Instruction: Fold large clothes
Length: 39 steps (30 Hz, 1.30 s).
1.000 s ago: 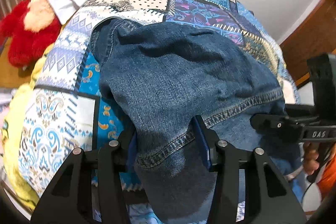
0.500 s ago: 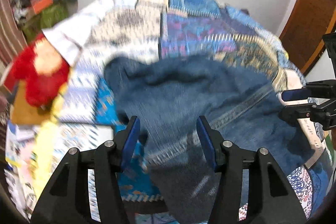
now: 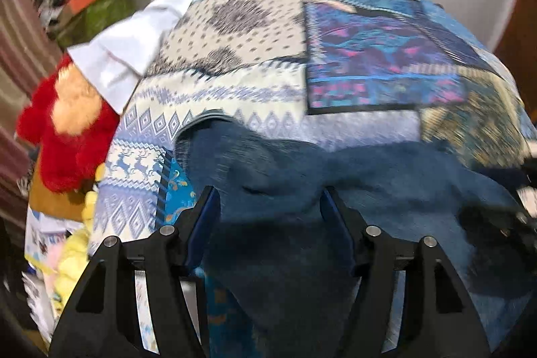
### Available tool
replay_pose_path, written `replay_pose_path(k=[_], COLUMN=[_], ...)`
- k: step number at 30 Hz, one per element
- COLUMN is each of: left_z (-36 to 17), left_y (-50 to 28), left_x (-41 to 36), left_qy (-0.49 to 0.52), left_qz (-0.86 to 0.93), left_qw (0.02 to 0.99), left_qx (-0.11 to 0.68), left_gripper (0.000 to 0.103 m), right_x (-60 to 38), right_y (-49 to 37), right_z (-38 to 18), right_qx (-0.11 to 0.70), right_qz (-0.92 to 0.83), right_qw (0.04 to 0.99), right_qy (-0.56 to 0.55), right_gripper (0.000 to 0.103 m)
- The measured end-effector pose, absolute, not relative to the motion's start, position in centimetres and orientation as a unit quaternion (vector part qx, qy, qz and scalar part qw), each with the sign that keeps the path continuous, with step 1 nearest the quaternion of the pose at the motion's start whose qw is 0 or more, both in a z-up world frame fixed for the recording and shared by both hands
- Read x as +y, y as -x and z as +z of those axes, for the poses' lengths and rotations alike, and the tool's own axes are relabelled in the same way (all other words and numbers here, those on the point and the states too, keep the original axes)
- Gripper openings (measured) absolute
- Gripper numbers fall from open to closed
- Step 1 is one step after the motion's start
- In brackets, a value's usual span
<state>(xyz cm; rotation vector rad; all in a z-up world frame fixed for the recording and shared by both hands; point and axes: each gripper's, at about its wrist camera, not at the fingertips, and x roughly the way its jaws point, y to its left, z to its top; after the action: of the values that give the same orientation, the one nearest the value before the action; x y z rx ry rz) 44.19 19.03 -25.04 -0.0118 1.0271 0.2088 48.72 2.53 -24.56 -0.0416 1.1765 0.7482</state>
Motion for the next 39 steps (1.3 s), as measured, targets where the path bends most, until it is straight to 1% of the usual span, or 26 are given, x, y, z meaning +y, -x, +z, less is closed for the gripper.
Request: replay_pose_path(k=[2,4,9,12,15,18,20,24,27,28,30,34,36,39], left_z=[-25.5,-24.9,-19.7,-18.1,-19.3,-22.5,-23.5,-22.8,-20.3,-19.0,-16.1,-10.2,-7.0,-3.8], left_y=[-44.8,-44.5,-40.9,-38.6,-36.4,-34.2,-32.5,-29.6,-27.6,-26.8,-24.9,-21.3,-19.1,-15.6], left_x=[19.7,19.7,19.2,18.1,16.7,15.4,15.2,15.2,14.9,14.7,14.3,13.6,12.7,11.2], left_qy=[0.012,0.012,0.004,0.008,0.003,0.0,0.004,0.022,0.024,0.027,0.038,0.079,0.075,0.068], left_qz=[0.1,0.1,0.084,0.039,0.018,0.014,0.019,0.023,0.032,0.035,0.034,-0.003,-0.009,-0.017], left_qw=[0.864,0.866,0.899,0.901,0.894,0.87,0.869,0.871,0.886,0.894,0.911,0.938,0.953,0.97], left_qx=[0.494,0.49,0.431,0.431,0.448,0.492,0.494,0.49,0.461,0.446,0.409,0.336,0.295,0.235], left_gripper=[0.071,0.071,0.069,0.069,0.069,0.07,0.07,0.069,0.069,0.069,0.069,0.069,0.069,0.069], right_x=[1.2,0.1,-1.4,-1.0,-0.1,-0.4,-1.9,-5.7,-7.7,-8.6,-9.4,-9.9,-10.0,-10.2], right_y=[-48.8,-48.3,-45.7,-43.9,-41.9,-39.9,-38.7,-36.7,-35.1,-34.2,-32.6,-28.5,-26.7,-22.8], right_z=[-24.7,-23.9,-19.8,-18.4,-19.1,-21.0,-21.8,-20.5,-18.3,-17.0,-14.7,-9.5,-7.4,-4.0], right_qx=[0.541,0.535,0.484,0.477,0.483,0.493,0.498,0.497,0.476,0.462,0.433,0.357,0.326,0.264], right_qz=[0.349,0.346,0.329,0.357,0.372,0.347,0.336,0.317,0.309,0.311,0.318,0.32,0.323,0.319], right_qw=[0.765,0.771,0.811,0.803,0.793,0.796,0.798,0.808,0.823,0.828,0.838,0.872,0.884,0.907], right_qy=[0.011,0.007,0.022,0.003,0.011,0.045,0.049,0.008,-0.038,-0.068,-0.094,-0.095,-0.09,-0.074], right_gripper=[0.051,0.051,0.051,0.051,0.051,0.051,0.051,0.051,0.051,0.051,0.051,0.051,0.051,0.051])
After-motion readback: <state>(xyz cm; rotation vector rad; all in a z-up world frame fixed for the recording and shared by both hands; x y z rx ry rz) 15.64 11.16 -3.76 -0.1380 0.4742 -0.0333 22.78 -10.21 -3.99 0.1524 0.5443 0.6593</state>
